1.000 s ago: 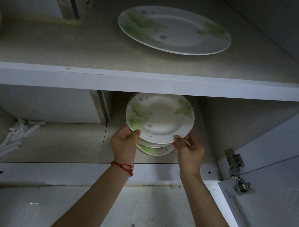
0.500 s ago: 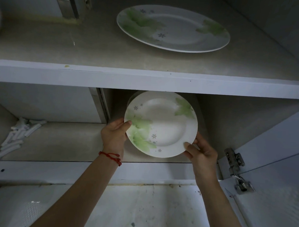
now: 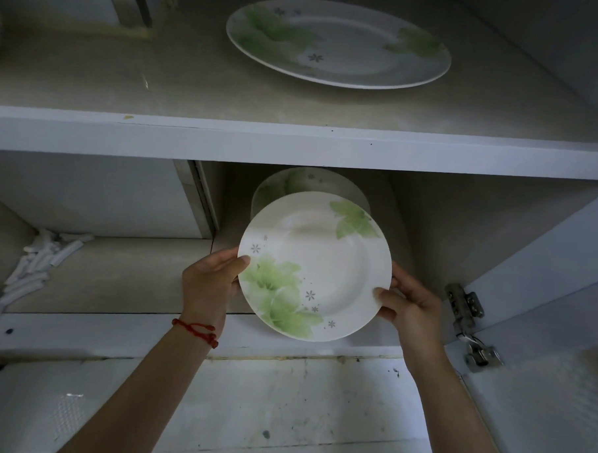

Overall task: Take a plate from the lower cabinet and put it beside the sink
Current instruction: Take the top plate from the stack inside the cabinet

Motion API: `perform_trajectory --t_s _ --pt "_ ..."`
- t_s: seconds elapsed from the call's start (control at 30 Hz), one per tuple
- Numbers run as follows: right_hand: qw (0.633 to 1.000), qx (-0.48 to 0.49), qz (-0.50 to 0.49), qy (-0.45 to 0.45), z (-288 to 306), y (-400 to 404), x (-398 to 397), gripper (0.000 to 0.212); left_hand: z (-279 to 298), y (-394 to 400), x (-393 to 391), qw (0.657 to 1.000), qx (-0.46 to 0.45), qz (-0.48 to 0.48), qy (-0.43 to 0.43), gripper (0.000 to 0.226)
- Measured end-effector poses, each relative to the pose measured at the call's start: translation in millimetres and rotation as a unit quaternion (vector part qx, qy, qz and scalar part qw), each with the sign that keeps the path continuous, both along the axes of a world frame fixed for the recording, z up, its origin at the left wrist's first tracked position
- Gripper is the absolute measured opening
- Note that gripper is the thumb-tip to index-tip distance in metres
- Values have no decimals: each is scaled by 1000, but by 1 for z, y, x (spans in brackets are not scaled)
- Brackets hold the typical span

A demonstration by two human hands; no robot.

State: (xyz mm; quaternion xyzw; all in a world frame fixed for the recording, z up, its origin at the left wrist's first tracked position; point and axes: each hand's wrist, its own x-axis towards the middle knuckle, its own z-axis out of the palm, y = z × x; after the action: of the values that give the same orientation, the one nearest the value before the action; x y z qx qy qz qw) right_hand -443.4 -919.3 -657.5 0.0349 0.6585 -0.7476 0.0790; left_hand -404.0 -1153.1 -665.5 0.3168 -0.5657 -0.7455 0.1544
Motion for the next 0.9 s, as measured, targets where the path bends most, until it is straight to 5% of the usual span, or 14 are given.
perform_trajectory --t_s 0.9 --pt "996 60 -37 -54 100 46 71 50 106 31 59 988 4 -117 -105 12"
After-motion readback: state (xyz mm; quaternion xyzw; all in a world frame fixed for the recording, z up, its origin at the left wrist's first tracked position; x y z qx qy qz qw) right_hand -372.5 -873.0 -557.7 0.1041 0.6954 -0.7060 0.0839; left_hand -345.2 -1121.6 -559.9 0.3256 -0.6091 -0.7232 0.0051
